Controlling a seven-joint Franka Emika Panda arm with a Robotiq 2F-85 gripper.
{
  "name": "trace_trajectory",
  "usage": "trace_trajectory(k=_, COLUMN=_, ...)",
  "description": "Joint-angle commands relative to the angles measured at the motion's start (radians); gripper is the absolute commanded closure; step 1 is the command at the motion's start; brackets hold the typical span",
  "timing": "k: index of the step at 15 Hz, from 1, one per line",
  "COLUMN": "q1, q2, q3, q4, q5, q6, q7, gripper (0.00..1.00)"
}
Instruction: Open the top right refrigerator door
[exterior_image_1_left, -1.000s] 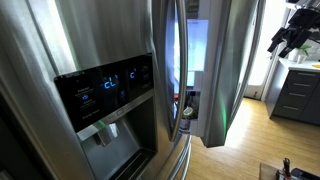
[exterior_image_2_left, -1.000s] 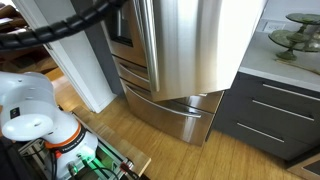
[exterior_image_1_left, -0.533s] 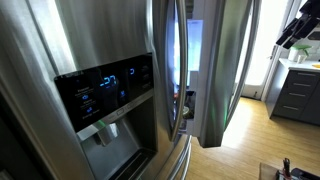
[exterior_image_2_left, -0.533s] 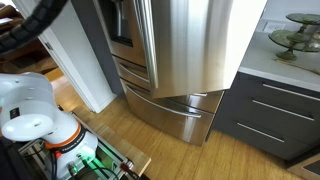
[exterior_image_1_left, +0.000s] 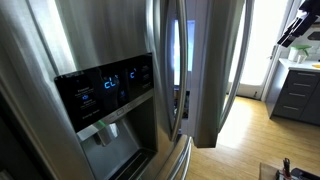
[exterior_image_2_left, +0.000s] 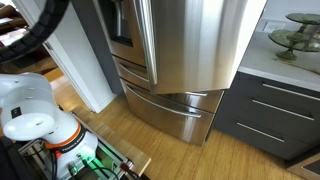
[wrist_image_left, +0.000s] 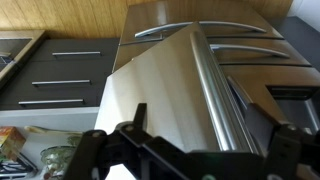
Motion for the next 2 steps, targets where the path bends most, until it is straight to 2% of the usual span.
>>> trace_trajectory(k=1, q1=0.061, q2=-0.013, q3=-0.026, q4=0.006, q5=-0.033, q6=-0.003, q7=0.032, gripper=0.0)
trace_trajectory(k=2, q1=0.061, q2=-0.013, q3=-0.026, q4=0.006, q5=-0.033, q6=-0.003, q7=0.032, gripper=0.0)
